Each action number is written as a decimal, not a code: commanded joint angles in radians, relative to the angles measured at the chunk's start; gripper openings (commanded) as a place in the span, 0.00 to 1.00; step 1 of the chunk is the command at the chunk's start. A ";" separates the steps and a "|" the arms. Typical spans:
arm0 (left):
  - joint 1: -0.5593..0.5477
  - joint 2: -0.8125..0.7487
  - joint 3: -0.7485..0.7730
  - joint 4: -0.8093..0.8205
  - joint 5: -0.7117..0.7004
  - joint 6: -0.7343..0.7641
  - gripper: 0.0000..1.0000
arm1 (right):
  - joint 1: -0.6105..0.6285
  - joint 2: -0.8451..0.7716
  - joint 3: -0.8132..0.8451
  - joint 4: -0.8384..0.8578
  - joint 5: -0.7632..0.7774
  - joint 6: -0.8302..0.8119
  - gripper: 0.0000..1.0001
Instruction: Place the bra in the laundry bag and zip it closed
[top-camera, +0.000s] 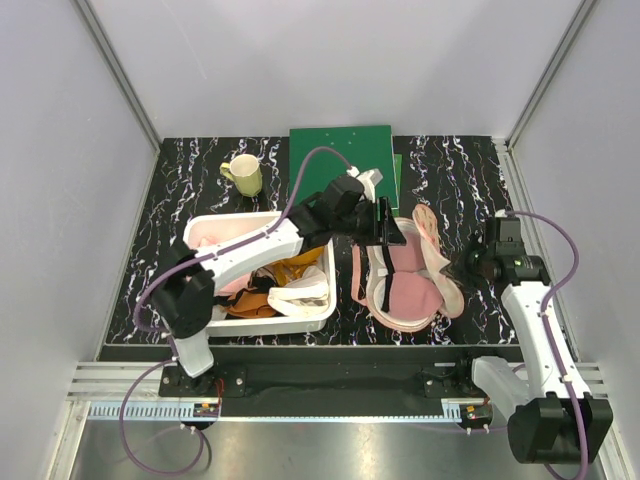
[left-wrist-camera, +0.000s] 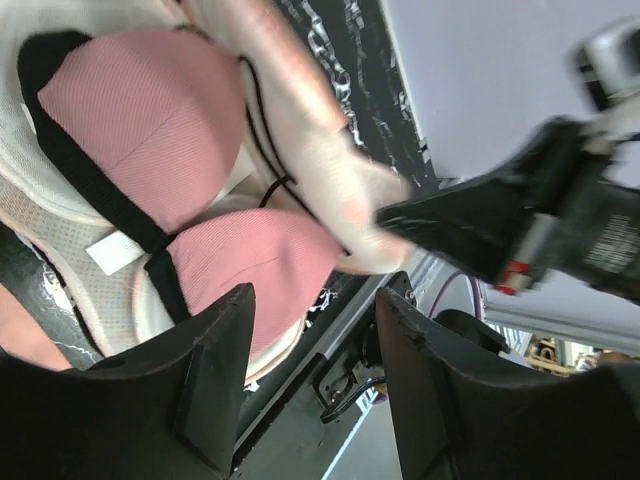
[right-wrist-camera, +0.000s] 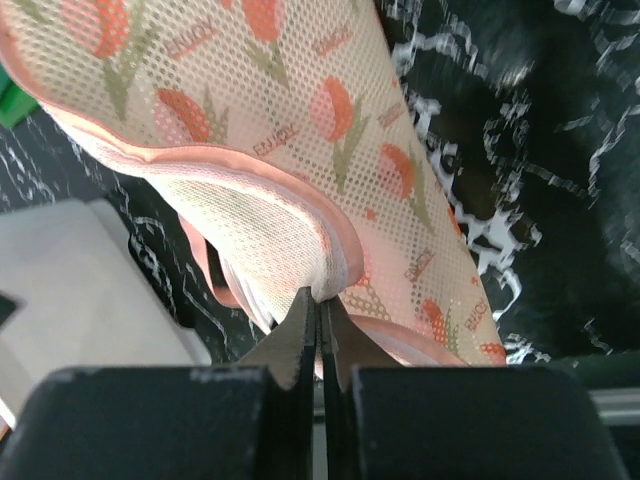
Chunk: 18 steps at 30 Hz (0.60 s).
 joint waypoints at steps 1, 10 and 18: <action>-0.005 -0.108 -0.042 -0.006 -0.079 0.074 0.54 | 0.018 -0.031 -0.033 -0.006 -0.099 0.068 0.02; -0.003 -0.148 -0.035 -0.101 -0.162 0.155 0.52 | 0.198 0.033 -0.008 0.117 -0.144 0.195 0.08; 0.024 -0.217 -0.050 -0.167 -0.235 0.230 0.47 | 0.373 0.185 -0.031 0.374 -0.090 0.387 0.14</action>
